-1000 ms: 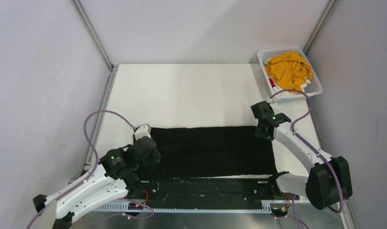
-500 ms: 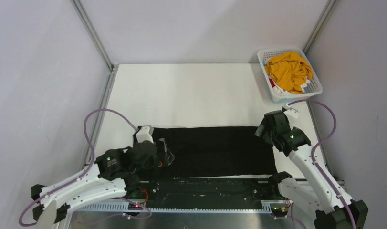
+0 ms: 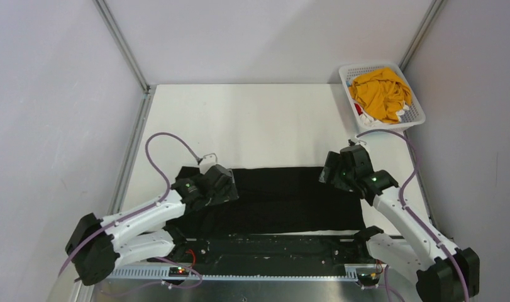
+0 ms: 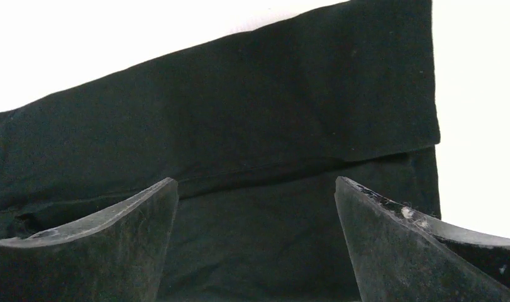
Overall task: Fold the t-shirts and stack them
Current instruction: Fold the other side of the tshirt into a rectangle, then rotate the tshirt 90 degrees
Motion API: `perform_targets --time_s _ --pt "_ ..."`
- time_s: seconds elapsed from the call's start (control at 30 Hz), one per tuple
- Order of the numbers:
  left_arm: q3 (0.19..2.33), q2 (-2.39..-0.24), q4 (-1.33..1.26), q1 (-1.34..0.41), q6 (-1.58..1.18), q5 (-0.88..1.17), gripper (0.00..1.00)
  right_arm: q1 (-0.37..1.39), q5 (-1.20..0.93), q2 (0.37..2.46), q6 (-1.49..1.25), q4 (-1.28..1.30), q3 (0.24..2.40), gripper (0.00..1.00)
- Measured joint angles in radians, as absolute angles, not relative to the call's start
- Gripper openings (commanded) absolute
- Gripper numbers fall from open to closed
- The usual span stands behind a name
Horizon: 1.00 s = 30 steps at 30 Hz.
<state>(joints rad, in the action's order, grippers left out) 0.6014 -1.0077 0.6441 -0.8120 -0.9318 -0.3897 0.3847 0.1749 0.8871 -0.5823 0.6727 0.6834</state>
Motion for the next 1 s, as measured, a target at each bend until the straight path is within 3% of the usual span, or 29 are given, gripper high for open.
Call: perform_targets --time_s 0.3,0.6,1.0 --pt "0.572 -1.212 0.427 -0.815 -0.902 -0.224 1.00 0.429 0.150 0.971 -0.579 0.614 0.678 0.99" --pt "0.545 -1.218 0.377 -0.806 -0.899 -0.230 1.00 0.431 0.135 1.072 -0.579 0.533 0.669 0.99" --pt "0.845 -1.579 0.319 -0.522 -0.756 -0.241 1.00 0.379 -0.017 1.410 -0.603 0.207 0.680 0.99"
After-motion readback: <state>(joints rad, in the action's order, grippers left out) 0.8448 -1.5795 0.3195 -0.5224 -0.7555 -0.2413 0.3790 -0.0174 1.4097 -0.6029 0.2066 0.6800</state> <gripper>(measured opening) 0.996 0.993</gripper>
